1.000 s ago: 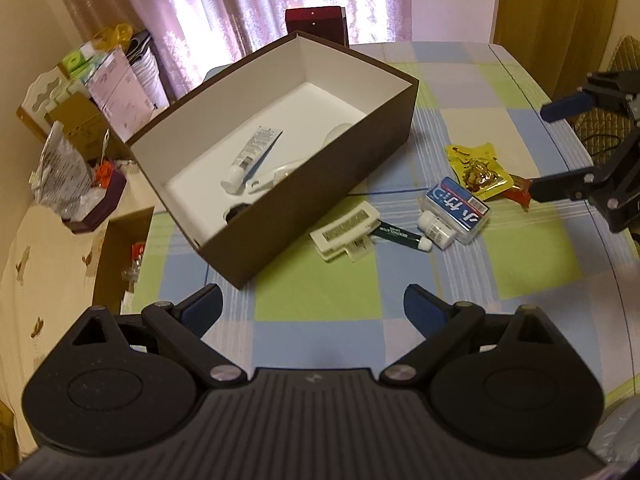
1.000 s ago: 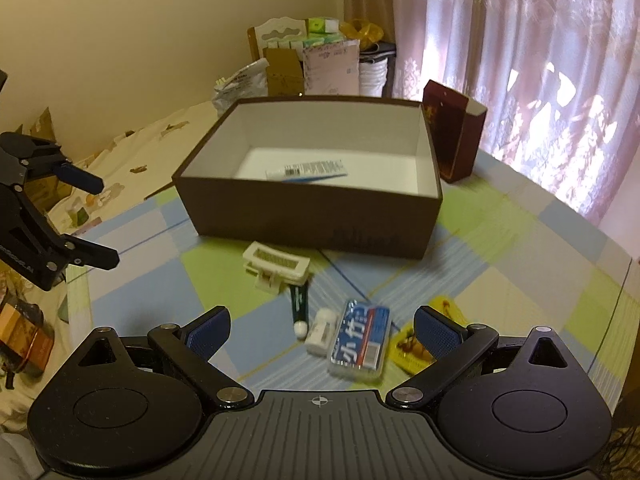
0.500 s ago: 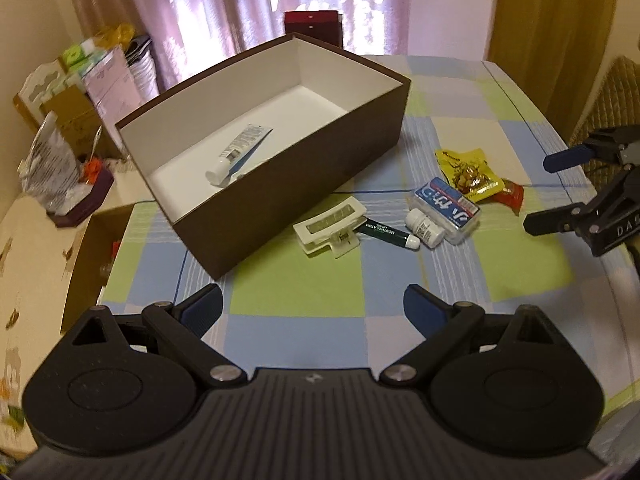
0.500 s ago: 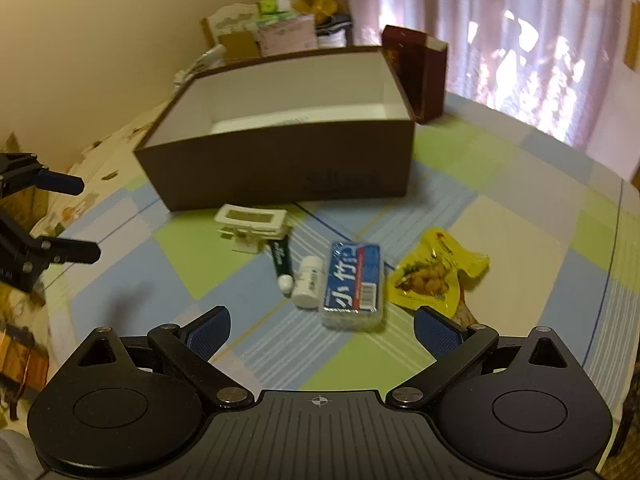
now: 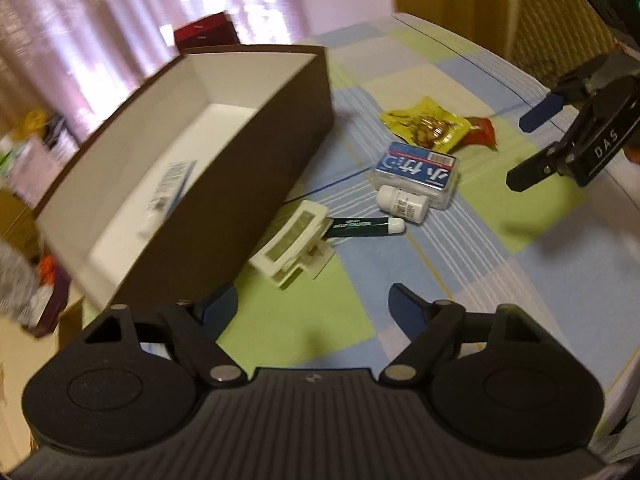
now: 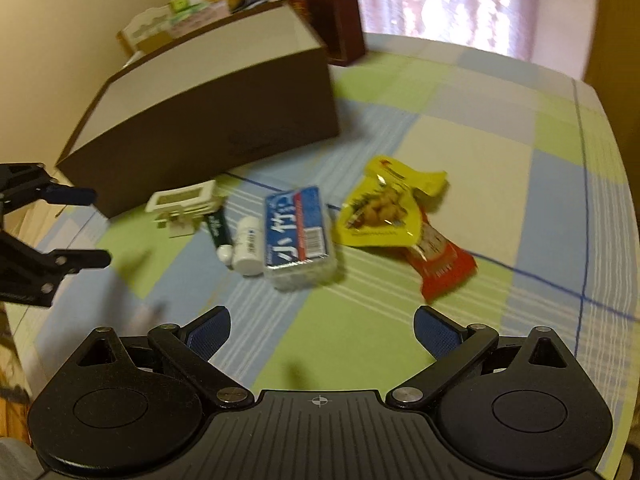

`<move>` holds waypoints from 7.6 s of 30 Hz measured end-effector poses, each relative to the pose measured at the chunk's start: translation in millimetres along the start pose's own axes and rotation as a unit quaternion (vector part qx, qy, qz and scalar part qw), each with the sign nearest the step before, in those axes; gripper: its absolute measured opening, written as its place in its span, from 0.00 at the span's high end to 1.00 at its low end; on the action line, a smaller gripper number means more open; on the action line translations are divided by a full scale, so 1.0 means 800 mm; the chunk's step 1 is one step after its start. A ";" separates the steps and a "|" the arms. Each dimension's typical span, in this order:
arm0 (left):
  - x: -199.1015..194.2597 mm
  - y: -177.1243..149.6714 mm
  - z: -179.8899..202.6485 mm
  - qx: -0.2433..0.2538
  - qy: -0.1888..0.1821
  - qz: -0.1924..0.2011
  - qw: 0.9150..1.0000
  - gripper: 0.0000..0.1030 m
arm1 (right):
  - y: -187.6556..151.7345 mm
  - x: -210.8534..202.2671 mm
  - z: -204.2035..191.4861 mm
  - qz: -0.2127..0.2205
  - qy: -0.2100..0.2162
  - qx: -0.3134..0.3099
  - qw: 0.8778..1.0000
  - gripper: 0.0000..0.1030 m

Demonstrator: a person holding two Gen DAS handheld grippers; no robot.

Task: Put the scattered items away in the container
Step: 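Move the left tool toward the white hair clip while the right tool approaches the blue floss box, then close the left tool on the white hair clip while the right tool grasps the blue floss box, then carry the clip in the left tool and the floss box in the right tool over the box, then lower and open the left tool to drop the clip while the right tool releases the floss box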

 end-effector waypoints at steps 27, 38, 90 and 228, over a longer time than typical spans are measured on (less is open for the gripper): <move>0.104 -0.016 0.012 0.013 -0.152 -0.073 0.986 0.82 | -0.011 0.018 0.044 -0.013 -0.019 0.088 0.996 0.00; 0.044 -0.023 0.019 -0.042 -0.139 -0.039 0.989 0.46 | -0.007 0.028 0.040 -0.022 -0.015 0.076 0.997 0.00; 0.052 -0.059 -0.005 -0.163 -0.102 -0.060 0.980 0.65 | -0.040 0.073 -0.047 -0.066 -0.045 -0.129 0.988 0.27; 0.128 0.004 -0.326 -0.191 0.054 -0.091 0.976 0.19 | 0.277 0.174 -0.204 -0.011 0.032 -0.201 0.979 0.00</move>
Point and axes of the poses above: each gripper's, at about its wrist camera, not at the fingertips, and x roughly the way its jaws point, z to its right, y to its top, the point moved 10 cm from there along x, roughly the way its jaws point, and after that the axes turned 10 degrees about x, right-handed, at the moved point
